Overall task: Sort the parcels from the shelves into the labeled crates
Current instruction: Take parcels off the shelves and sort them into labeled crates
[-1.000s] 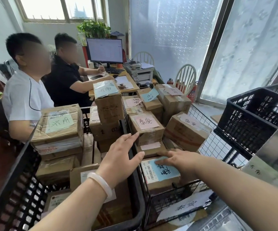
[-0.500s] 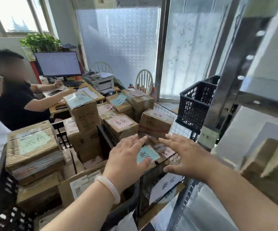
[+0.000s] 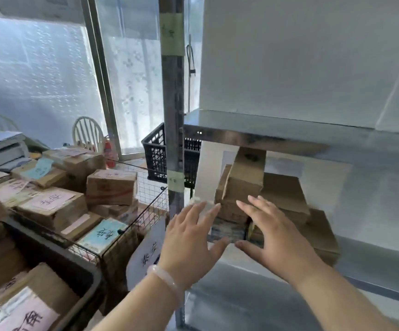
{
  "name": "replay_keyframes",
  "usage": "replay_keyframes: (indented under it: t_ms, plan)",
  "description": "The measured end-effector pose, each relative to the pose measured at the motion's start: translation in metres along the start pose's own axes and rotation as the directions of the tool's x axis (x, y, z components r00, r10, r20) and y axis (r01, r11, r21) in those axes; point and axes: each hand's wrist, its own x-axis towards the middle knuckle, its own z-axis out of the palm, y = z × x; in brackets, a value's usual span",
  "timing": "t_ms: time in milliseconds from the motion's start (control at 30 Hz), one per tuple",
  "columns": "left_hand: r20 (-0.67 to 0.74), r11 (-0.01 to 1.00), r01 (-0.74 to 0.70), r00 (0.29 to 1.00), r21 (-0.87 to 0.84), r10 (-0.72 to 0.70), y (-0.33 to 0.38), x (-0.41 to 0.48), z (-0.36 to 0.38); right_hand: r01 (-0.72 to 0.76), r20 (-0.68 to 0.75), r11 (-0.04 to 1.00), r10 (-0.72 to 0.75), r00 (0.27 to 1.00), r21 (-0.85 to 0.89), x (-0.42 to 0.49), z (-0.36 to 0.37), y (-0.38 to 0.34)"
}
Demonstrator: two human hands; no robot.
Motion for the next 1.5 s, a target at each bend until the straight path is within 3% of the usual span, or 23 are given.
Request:
replay_keyframes:
  t_ms: [267,433,633,933,1067,1200,1233,1300,1367,1433,1500]
  plan:
    - [0.059,0.995,-0.087,0.994,-0.045,0.09,0.062,0.022,0.027,-0.319,-0.082,0.947,0.315,0.945,-0.032,-0.027,-0.02,0.081]
    - [0.096,0.998,-0.034,0.995,-0.061,0.04,0.084,0.029,0.049,-0.4,0.045,0.916,0.401,0.915,-0.013,0.006,-0.014,0.135]
    - [0.142,0.996,0.05,0.989,-0.068,-0.04,0.111,0.037,0.071,-0.389,0.193,0.921,0.387,0.901,-0.033,0.026,0.005,0.182]
    - [0.206,0.937,0.244,0.959,-0.248,-0.195,0.14,0.053,0.101,-0.198,0.033,0.976,0.196,0.98,0.088,0.004,0.013,0.232]
    - [0.311,0.784,0.438,0.893,-0.441,-0.325,0.158,0.068,0.125,-0.076,-0.003,0.994,0.076,0.997,0.079,-0.027,0.003,0.253]
    - [0.466,0.358,0.648,0.746,-0.672,-0.477,0.182,0.084,0.147,-0.023,-0.028,0.991,0.027,0.999,0.131,-0.048,-0.006,0.261]
    - [0.48,0.284,0.661,0.72,-0.694,-0.501,0.186,0.087,0.151,-0.016,-0.033,0.987,0.021,0.999,0.16,-0.052,-0.008,0.262]
    - [0.488,0.231,0.669,0.697,-0.706,-0.525,0.19,0.09,0.157,-0.035,-0.025,0.966,0.042,0.999,0.255,-0.058,-0.012,0.263]
    - [0.482,0.232,0.674,0.688,-0.702,-0.542,0.195,0.09,0.159,-0.143,-0.024,0.862,0.176,0.984,0.486,-0.06,-0.015,0.262]
    - [0.476,0.208,0.668,0.681,-0.714,-0.556,0.199,0.087,0.161,-0.295,0.042,0.655,0.373,0.927,0.696,-0.054,-0.017,0.265]
    - [0.471,0.175,0.655,0.679,-0.735,-0.563,0.203,0.081,0.162,-0.45,0.201,0.539,0.458,0.866,0.712,-0.05,-0.016,0.271]
